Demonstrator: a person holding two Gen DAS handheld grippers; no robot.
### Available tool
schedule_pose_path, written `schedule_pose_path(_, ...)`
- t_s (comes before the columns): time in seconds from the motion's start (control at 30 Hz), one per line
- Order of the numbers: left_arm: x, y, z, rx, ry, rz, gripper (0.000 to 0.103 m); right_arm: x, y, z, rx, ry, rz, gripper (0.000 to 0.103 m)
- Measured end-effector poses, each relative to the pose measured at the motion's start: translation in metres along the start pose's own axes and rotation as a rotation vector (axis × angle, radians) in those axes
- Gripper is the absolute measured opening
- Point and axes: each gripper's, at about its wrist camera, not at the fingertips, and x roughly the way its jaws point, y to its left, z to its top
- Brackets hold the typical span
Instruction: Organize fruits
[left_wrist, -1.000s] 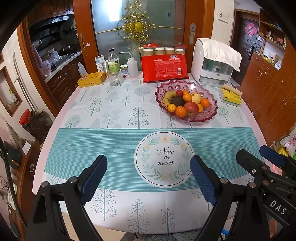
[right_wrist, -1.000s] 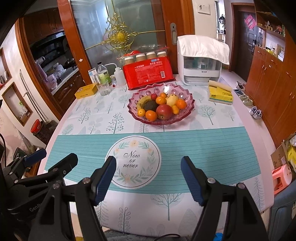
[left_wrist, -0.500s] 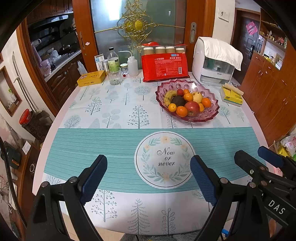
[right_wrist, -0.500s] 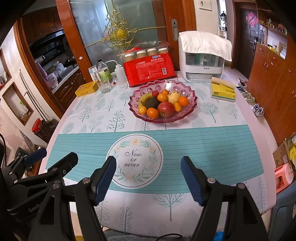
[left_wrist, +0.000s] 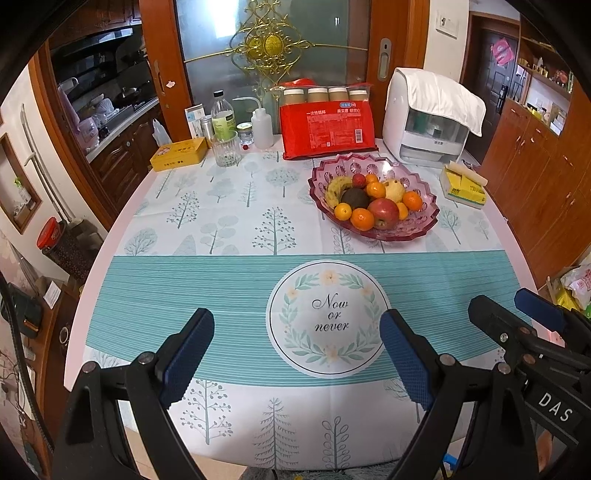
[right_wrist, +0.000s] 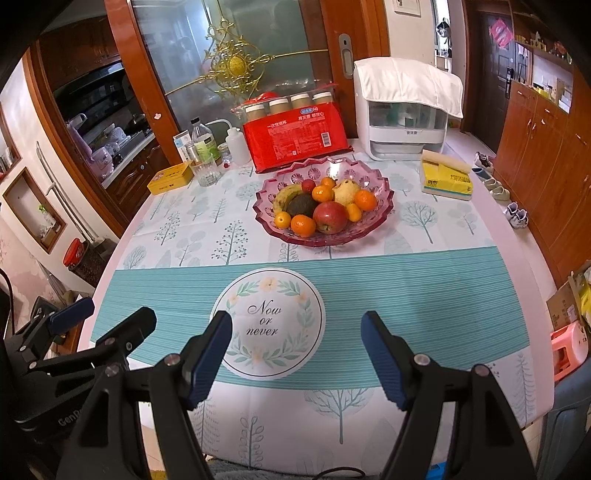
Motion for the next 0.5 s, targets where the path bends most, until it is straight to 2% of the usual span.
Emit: schedule_pose_path(0.5, 0.013, -0.004, 0.004, 0.014, 0.032, -0.005, 0.09, 0.011, -0.007, 0.003, 0.023, 0.018, 0.002, 0.073)
